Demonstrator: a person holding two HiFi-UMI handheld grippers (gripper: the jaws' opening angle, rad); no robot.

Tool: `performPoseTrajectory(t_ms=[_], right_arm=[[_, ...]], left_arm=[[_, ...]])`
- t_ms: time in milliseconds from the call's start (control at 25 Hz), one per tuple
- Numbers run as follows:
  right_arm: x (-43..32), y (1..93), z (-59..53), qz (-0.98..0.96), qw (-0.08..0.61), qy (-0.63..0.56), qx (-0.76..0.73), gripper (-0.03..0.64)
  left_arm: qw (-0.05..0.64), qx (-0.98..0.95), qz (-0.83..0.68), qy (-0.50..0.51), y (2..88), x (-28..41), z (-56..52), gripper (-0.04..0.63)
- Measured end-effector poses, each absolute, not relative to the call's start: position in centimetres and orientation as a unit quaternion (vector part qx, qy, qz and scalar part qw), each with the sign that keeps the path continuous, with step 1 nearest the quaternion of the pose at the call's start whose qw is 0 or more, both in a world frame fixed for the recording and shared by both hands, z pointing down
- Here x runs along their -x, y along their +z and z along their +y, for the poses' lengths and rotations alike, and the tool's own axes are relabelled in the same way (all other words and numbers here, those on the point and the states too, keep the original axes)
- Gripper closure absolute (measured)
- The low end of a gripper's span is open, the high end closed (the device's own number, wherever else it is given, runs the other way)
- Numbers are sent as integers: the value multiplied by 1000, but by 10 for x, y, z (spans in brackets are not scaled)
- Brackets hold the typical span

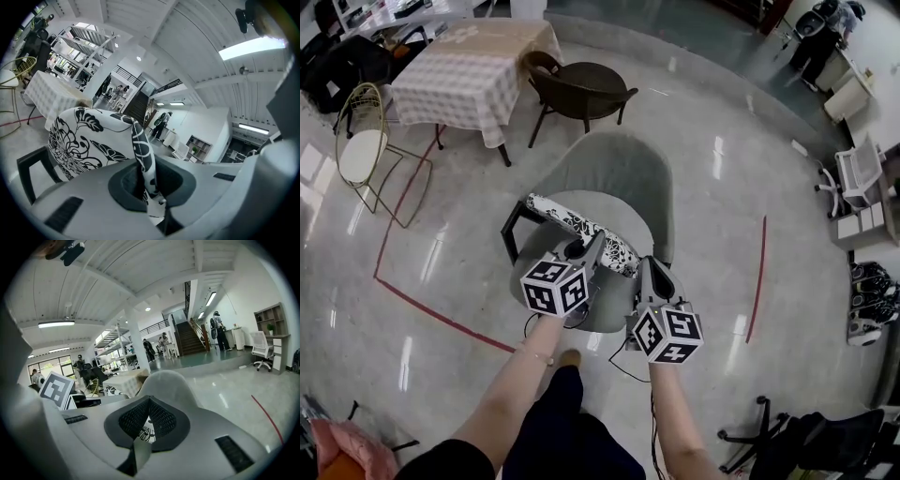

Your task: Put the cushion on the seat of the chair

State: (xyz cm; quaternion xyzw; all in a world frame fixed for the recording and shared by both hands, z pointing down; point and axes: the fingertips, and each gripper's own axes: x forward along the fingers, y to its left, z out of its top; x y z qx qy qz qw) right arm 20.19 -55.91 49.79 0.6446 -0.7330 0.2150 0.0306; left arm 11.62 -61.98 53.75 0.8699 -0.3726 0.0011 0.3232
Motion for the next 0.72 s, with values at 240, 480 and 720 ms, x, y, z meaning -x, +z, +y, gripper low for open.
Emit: performPoseTrajectory(t_ms=[240, 480, 720], right_arm=[[-220, 498, -584, -724, 38, 199, -660, 601], [-230, 508, -590, -720, 41, 201, -663, 600], [-224, 553, -578, -718, 59, 226, -656, 601]], left_arm=[[313, -876, -366, -30, 525, -140, -656, 569], [324, -869, -372, -48, 544, -148, -659, 568], [345, -850, -397, 19, 633, -131, -630, 568]])
